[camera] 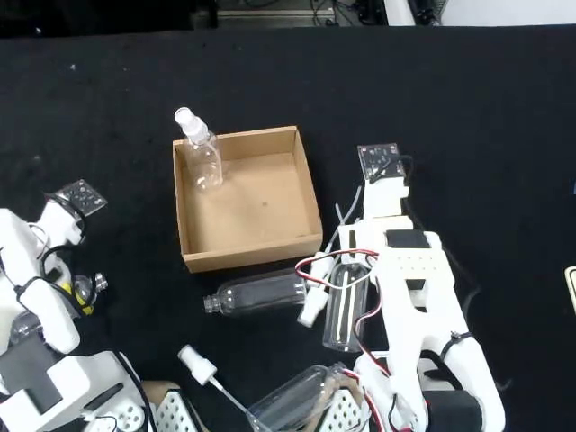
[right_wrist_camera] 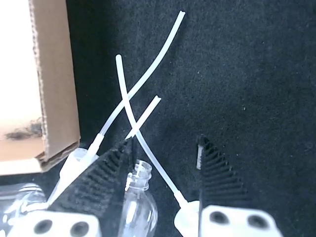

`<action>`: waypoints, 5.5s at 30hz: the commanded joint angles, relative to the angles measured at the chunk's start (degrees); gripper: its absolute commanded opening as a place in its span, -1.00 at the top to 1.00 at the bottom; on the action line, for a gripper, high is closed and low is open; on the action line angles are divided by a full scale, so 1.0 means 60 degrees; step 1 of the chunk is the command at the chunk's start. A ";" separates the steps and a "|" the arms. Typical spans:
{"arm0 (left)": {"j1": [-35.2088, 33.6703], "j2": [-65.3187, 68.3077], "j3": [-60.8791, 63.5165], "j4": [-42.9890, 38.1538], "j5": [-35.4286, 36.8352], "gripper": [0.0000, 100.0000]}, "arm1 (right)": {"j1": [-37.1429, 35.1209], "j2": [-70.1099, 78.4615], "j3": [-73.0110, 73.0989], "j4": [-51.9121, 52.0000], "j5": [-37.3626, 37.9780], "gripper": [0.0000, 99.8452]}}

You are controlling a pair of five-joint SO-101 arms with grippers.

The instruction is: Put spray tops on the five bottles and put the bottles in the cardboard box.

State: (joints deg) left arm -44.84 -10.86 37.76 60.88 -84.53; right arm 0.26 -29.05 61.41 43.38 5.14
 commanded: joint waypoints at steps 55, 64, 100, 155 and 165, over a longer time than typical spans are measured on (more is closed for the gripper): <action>-0.1575 0.2593 -0.2571 0.0205 0.2930 0.42 | -0.0132 -0.0549 -0.0037 -0.0176 0.0000 0.66; -0.1839 0.2535 -0.2586 0.0220 0.2916 0.42 | -0.0132 -0.0549 -0.0037 -0.0176 0.0000 0.66; -0.0901 0.2608 -0.3172 0.0645 0.3897 0.44 | -0.0117 -0.0564 -0.0037 -0.0161 0.0000 0.66; 0.0989 -0.4059 0.3040 -0.4894 1.4857 0.94 | -0.3136 -0.1238 -0.3919 0.5963 0.2330 0.66; -0.1018 -0.3971 0.1385 -0.3443 1.4901 0.94 | -0.8220 -0.1341 -0.3729 0.5919 0.0630 0.66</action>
State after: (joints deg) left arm -46.95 -35.03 53.67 37.32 4.35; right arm -38.77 -37.67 40.40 82.59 16.75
